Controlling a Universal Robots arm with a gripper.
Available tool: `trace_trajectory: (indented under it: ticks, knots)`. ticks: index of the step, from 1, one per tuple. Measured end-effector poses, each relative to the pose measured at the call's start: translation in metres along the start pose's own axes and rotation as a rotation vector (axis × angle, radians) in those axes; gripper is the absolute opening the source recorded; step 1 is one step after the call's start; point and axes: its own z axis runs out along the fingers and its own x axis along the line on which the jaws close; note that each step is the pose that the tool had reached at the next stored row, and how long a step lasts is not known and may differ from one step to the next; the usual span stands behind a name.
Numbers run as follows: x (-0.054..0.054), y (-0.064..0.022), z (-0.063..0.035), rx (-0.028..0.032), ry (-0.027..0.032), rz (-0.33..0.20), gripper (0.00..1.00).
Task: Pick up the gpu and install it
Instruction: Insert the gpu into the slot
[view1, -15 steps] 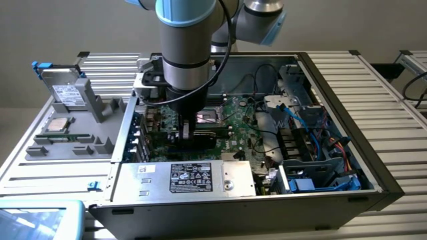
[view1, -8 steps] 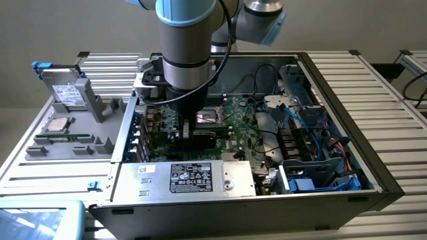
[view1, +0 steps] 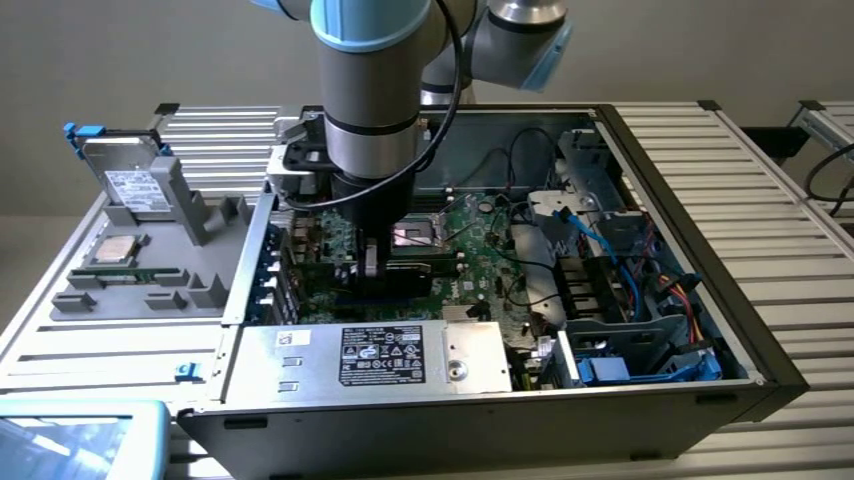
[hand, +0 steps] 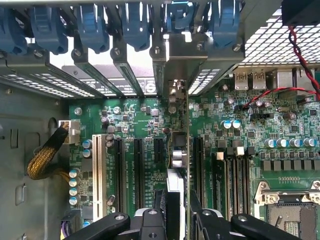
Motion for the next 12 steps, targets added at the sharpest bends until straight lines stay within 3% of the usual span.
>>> trace_trajectory:
  ticks: [12]
  knots:
    - [0.0000, 0.0008, 0.0012, 0.0000, 0.0005, 0.000, 0.28]
